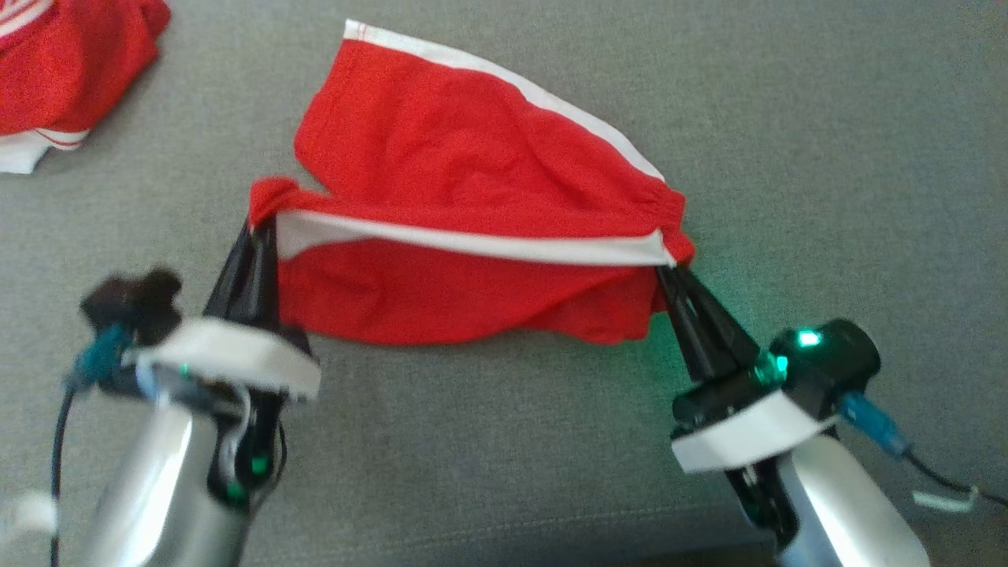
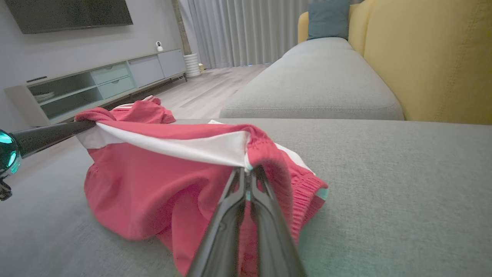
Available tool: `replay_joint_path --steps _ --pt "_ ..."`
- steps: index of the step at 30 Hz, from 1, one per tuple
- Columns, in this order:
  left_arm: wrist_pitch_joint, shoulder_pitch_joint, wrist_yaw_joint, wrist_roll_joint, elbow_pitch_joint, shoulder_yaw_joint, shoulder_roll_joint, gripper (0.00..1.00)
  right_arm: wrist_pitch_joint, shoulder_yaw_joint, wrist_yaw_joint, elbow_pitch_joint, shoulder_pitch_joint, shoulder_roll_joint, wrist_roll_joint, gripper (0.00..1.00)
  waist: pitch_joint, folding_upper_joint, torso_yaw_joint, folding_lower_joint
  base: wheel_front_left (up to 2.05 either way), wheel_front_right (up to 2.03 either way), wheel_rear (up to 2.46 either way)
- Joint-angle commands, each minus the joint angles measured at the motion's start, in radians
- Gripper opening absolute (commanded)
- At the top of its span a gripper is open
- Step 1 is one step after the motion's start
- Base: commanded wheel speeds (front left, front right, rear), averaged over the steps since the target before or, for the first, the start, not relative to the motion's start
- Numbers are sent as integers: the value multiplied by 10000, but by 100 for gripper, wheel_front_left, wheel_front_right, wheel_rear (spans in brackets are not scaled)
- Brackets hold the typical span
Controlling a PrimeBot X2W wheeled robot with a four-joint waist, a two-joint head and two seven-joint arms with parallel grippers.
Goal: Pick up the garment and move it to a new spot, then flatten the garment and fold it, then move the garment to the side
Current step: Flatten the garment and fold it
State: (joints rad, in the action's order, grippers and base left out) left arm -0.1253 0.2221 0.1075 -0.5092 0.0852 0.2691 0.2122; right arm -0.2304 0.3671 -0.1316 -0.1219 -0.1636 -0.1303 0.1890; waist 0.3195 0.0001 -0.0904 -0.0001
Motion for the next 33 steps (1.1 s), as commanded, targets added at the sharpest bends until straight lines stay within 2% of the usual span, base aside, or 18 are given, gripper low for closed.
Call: replay_joint_path --steps 1,4,9,21,25,27,32,33 --pt "71 591 -48 101 -74 -327 210 0 -133 43 9 177 -273 90 -6 0 179 -1 -63 1 0 0 0" --pt "346 1823 -157 180 972 -267 235 0 -185 -237 9 -301 -808 389 -191 0 550 -1 -209 1 0 0 0" --pt "306 3543 -93 467 2492 -301 296 0 -249 -405 9 -870 -1613 734 -380 0 1171 -1 -519 1 0 0 0" --pt "225 6087 109 1088 5133 125 91 0 -309 -220 9 -1575 -2866 798 252 0 1754 -1 -829 1 0 0 0" --pt "50 6517 131 1153 5591 243 -93 35 -311 -288 9 -1653 -2989 799 312 0 1713 -1 -818 1 0 0 0" --pt "-45 6675 119 1150 5828 266 -144 41 -312 -322 9 -1715 -3022 799 316 0 1680 -1 -822 1 0 0 0" --pt "-359 7043 74 1228 6394 402 -267 49 -312 -355 9 -1801 -3033 800 384 0 1633 -1 -852 1 0 0 0" --pt "-420 7099 58 1223 6492 425 -319 74 -312 -385 9 -1807 -3026 800 411 0 1625 -1 -853 1 0 0 0"
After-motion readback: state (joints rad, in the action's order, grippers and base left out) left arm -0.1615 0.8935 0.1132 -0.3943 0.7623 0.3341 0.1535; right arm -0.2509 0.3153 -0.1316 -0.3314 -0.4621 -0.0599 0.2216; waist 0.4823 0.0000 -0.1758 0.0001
